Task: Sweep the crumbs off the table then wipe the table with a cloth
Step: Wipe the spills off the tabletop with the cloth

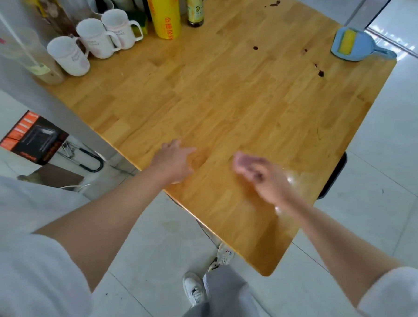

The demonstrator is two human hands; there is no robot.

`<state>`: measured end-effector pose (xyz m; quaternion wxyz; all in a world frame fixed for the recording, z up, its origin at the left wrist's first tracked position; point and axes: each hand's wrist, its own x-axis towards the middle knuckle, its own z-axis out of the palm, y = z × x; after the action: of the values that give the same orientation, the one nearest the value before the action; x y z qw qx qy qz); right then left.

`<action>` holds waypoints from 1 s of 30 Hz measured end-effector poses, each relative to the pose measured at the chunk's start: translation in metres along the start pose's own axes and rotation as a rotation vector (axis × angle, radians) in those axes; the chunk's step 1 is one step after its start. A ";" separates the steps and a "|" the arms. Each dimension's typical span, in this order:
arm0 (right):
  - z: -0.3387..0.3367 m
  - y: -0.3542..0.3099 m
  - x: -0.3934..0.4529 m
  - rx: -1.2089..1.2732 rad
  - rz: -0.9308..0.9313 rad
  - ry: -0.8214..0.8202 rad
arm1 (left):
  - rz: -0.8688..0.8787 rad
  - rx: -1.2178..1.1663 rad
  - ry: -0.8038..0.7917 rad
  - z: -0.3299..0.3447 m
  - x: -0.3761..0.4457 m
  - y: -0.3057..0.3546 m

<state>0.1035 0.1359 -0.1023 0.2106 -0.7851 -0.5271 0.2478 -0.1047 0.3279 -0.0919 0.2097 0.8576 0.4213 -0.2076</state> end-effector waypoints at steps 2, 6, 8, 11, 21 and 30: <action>-0.022 0.023 0.005 0.116 0.441 0.359 | 0.019 0.022 -0.035 0.007 -0.006 -0.001; 0.046 -0.043 0.006 0.088 0.357 0.489 | -0.002 -0.004 -0.052 0.006 -0.010 0.002; 0.094 -0.085 -0.006 -0.088 0.062 0.172 | 0.003 -0.005 -0.062 0.003 -0.010 0.001; 0.096 -0.083 -0.034 -0.166 -0.279 -0.104 | 0.005 0.022 -0.089 0.000 -0.012 0.000; 0.025 -0.021 -0.017 0.049 0.604 0.515 | -0.006 0.003 -0.089 -0.001 -0.015 0.004; 0.026 -0.011 -0.031 -0.039 -0.324 -0.185 | -0.007 -0.001 -0.075 0.001 -0.009 0.001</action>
<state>0.0697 0.1133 -0.1111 0.1830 -0.6678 -0.6685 0.2715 -0.1095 0.3214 -0.0878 0.2249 0.8477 0.4162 -0.2401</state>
